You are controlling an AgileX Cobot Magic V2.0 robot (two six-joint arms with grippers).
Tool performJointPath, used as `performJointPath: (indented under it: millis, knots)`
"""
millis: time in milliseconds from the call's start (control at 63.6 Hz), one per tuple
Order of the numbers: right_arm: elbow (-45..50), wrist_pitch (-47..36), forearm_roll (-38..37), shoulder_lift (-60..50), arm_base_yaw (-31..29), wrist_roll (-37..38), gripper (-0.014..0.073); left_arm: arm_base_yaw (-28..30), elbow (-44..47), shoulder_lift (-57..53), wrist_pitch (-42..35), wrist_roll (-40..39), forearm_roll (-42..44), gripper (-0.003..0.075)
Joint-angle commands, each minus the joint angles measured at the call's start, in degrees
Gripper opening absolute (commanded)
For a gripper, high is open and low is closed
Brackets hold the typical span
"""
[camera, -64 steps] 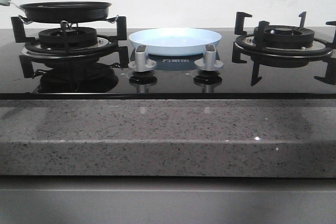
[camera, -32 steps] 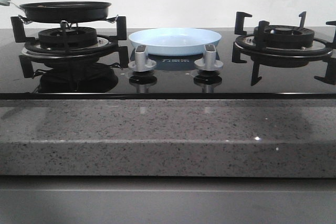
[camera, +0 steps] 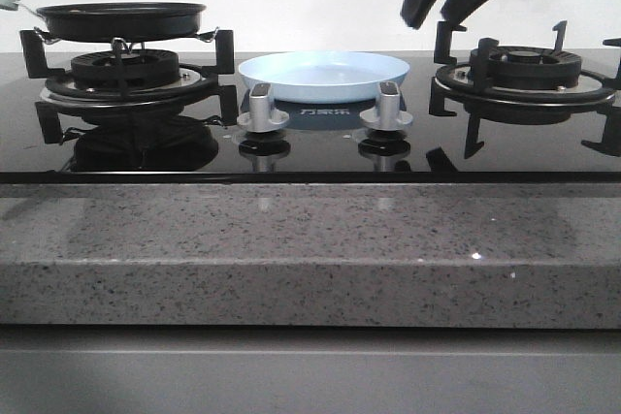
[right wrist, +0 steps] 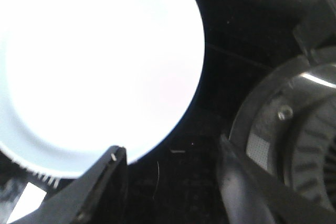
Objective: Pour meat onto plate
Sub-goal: 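Lower the right gripper to the pale blue plate rim and grasp it, then lift the plate with the right gripper and move it toward the pan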
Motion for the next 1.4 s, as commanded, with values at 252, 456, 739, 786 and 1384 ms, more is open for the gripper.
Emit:
performJointPath:
  millis: [252, 456, 739, 786, 1384]
  knots:
    - [-13.28, 1.99, 1.55, 7.34, 0.02, 0.50, 0.0409, 0.13, -1.97, 0.72, -4.05, -0.45, -0.40, 0.0437]
    - [-14.81, 2.84, 2.13, 10.29, 0.02, 0.50, 0.0377, 0.13, -1.97, 0.72, -4.05, -0.45, -0.40, 0.0437]
    - [-14.81, 6.33, 2.13, 11.04, 0.02, 0.50, 0.0202, 0.13, -1.97, 0.72, -4.05, -0.45, -0.40, 0.0437]
    - [-14.81, 6.43, 2.13, 11.04, 0.02, 0.50, 0.0166, 0.13, -1.97, 0.72, -4.16, -0.45, -0.40, 0.0437]
    - [-14.81, 4.73, 6.39, 4.05, -0.25, 1.83, -0.0067, 0.13, -1.97, 0.72, -4.05, -0.45, -0.40, 0.0437]
